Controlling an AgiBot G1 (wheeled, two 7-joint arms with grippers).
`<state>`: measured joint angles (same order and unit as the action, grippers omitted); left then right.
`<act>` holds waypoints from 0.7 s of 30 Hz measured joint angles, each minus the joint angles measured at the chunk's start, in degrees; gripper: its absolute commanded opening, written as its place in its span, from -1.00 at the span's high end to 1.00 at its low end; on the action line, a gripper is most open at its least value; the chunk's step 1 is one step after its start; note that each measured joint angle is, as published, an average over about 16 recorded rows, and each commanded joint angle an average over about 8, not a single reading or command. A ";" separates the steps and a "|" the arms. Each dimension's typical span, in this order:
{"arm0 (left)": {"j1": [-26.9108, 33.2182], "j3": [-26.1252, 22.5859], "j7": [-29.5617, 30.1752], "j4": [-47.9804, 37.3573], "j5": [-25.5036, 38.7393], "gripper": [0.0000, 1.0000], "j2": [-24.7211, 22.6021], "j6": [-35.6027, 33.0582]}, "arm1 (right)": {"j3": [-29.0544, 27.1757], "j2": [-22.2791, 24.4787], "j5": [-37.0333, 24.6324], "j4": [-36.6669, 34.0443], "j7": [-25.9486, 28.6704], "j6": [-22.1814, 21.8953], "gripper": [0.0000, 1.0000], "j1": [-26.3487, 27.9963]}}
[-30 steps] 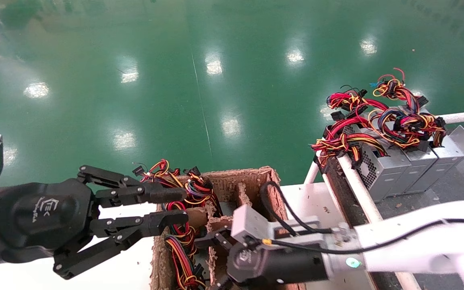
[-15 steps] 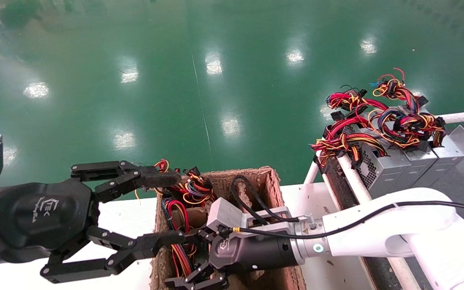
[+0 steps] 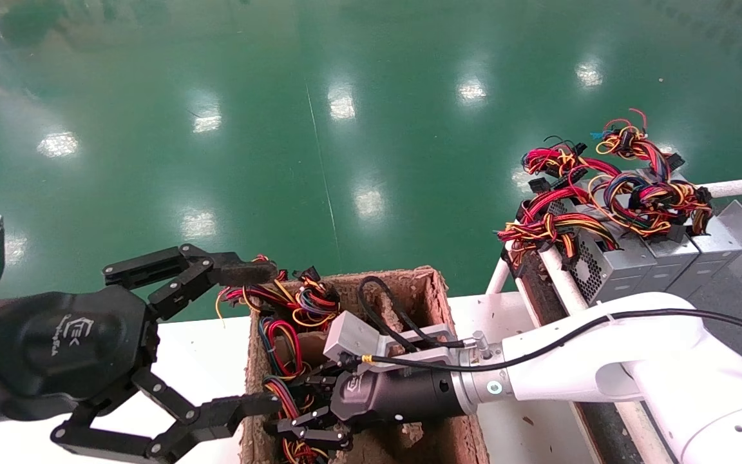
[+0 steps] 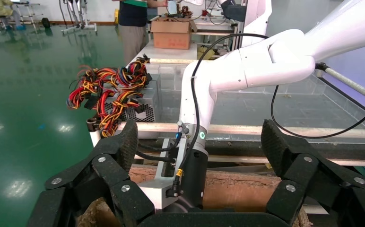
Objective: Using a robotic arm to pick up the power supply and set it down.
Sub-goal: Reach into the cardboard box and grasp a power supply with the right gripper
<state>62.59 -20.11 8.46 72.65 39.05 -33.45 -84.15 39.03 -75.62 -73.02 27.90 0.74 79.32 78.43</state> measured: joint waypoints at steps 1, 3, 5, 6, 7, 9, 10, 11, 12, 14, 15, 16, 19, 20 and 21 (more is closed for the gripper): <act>0.00 0.00 0.00 0.00 0.00 -1.00 0.00 0.00 | 0.02 -0.12 0.05 -0.42 -0.22 0.05 1.00 0.12; 0.00 0.00 0.00 0.00 0.00 -1.00 0.00 0.00 | 0.06 -0.32 0.17 -1.20 -0.65 0.17 1.00 0.34; 0.00 0.00 0.00 0.00 0.00 -1.00 0.00 0.00 | 0.08 -0.46 0.37 -1.93 -1.09 0.36 1.00 0.52; 0.00 0.00 0.00 0.00 0.00 -1.00 0.00 0.00 | 0.08 -0.51 0.50 -2.27 -1.32 0.47 1.00 0.59; 0.00 -0.01 0.00 0.00 0.00 -1.00 0.00 0.00 | 0.06 -0.55 0.64 -2.59 -1.55 0.57 1.00 0.65; 0.00 -0.01 0.00 0.00 0.00 -1.00 0.00 0.00 | -0.02 -0.58 1.03 -3.19 -2.04 0.82 1.00 0.75; 0.00 -0.01 0.00 0.00 -0.01 -1.00 0.00 0.00 | -0.09 -0.57 1.26 -3.47 -2.29 0.97 1.00 0.78; 0.00 -0.01 0.00 0.00 -0.01 -1.00 0.00 0.00 | -0.18 -0.54 1.52 -3.72 -2.54 1.14 1.00 0.80; 0.00 -0.01 0.00 0.00 -0.01 -1.00 0.00 0.00 | -0.28 -0.49 1.81 -3.96 -2.80 1.33 1.00 0.83; 0.00 -0.01 -0.01 0.00 -0.01 -1.00 0.00 0.00 | -0.56 -0.32 2.47 -4.39 -3.31 1.77 1.00 0.86; 0.00 -0.01 -0.01 0.00 -0.01 -1.00 0.00 0.00 | -0.74 -0.20 2.85 -4.58 -3.54 2.04 1.00 0.88; 0.00 -0.01 -0.01 0.00 -0.01 -1.00 0.01 0.01 | -0.93 -0.06 3.24 -4.76 -3.77 2.33 1.00 0.89; 0.00 -0.02 -0.01 0.00 -0.01 -1.00 0.01 0.01 | -1.75 0.56 4.73 -5.19 -4.41 3.35 1.00 0.94; 0.00 -0.02 -0.01 0.00 -0.01 -1.00 0.01 0.01 | -2.10 0.83 5.34 -5.28 -4.59 3.76 1.00 0.97; 0.00 -0.02 -0.01 0.00 -0.01 -1.00 0.01 0.01 | -2.50 1.14 6.01 -5.33 -4.75 4.20 1.00 0.99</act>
<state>62.59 -20.12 8.45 72.65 39.04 -33.44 -84.14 36.53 -74.48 -67.01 22.58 -4.00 83.52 79.42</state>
